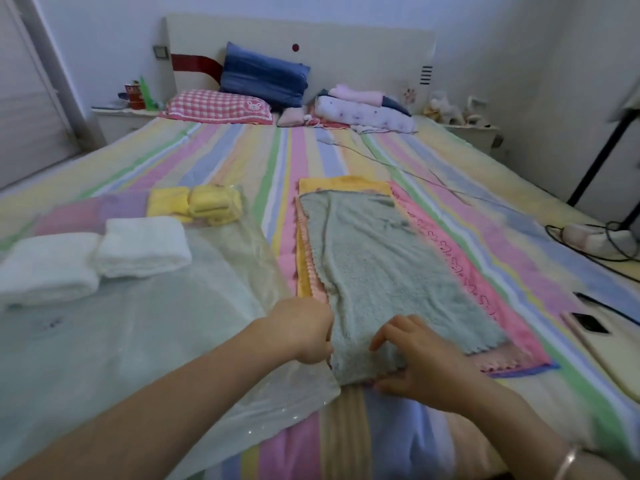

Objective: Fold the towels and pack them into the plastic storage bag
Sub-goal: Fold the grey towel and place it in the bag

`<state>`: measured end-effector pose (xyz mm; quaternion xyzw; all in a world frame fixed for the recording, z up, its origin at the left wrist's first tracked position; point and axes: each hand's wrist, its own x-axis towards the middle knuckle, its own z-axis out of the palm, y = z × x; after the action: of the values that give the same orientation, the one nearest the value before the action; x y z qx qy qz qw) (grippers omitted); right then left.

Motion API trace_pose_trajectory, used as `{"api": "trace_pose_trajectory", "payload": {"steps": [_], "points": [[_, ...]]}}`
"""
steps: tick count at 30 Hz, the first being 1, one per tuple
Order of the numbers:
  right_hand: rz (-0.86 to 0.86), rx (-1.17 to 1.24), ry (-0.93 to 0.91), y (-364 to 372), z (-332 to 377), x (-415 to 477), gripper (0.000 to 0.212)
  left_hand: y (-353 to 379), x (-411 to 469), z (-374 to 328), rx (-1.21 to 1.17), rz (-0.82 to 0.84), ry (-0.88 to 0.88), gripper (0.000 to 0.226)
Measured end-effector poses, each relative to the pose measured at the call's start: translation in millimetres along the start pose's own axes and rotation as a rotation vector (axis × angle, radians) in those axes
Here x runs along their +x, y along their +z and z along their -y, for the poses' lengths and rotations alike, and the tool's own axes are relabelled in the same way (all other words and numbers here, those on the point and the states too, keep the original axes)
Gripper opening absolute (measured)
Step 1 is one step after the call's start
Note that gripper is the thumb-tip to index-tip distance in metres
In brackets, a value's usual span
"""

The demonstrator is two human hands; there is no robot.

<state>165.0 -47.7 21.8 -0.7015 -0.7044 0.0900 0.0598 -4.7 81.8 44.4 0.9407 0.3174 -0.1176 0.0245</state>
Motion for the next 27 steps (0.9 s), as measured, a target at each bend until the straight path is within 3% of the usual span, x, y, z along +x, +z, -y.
{"api": "trace_pose_trajectory", "payload": {"steps": [4,8,13,17,21,24,27], "points": [[-0.147,0.087,-0.002,13,-5,8,0.025,9,-9,-12,-0.078,-0.242,-0.038,0.045],[-0.160,0.307,0.111,6,-13,16,0.021,11,-12,-17,-0.215,-0.345,0.101,0.076],[-0.129,0.378,0.141,2,-14,16,0.015,15,-5,-20,-0.192,-0.391,0.095,0.036],[-0.150,0.421,0.171,2,-17,14,0.017,15,2,-8,-0.531,-0.309,0.073,0.023],[-0.313,0.411,0.189,0,-15,15,0.019,17,2,3,-0.680,-0.292,0.070,0.028],[-0.436,0.406,0.186,-3,-13,15,0.010,13,2,5,-0.812,-0.425,0.042,0.027],[-0.505,0.060,0.161,2,-24,15,0.038,5,2,6,-1.026,-0.532,0.032,0.029]]}}
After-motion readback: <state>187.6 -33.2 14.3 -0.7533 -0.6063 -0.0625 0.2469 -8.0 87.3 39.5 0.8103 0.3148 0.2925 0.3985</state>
